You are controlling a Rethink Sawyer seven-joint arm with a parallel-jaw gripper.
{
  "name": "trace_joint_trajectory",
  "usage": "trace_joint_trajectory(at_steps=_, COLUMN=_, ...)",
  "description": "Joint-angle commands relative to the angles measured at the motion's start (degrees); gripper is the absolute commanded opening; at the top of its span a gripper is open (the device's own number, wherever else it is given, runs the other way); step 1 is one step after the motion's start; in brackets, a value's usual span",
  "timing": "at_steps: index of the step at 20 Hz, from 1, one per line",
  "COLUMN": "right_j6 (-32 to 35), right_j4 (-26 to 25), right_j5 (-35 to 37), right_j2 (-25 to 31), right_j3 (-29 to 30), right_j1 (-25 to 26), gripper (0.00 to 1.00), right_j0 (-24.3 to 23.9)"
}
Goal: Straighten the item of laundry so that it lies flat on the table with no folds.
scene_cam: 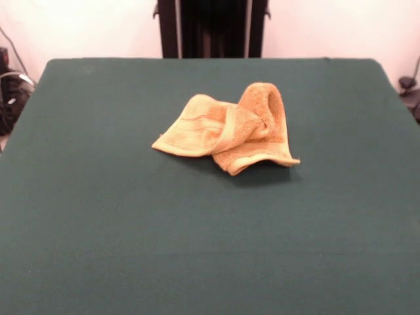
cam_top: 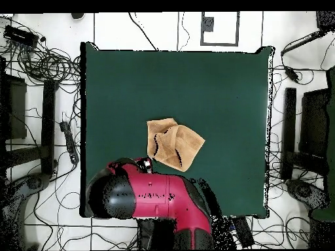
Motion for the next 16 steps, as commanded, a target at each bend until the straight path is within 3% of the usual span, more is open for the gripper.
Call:
trace_joint_trajectory(at_steps=1, right_j6=17.2, right_j4=2.9, right_j5=-6.0, right_j2=-0.5, right_j3=7.4, right_j1=6.8, gripper=1.00, right_j0=1.6)
trace_joint_trajectory(at_steps=11, right_j6=20.0, right_j4=6.0, right_j5=-23.6, right_j2=0.7, right_j3=16.9, right_j1=11.9, gripper=1.00, right_j0=-0.2)
trace_joint_trajectory(at_steps=16, right_j6=19.5, right_j4=6.6, right_j5=-30.4, right_j2=2.1, right_j3=18.8, right_j1=15.2, gripper=1.00, right_j0=-1.7)
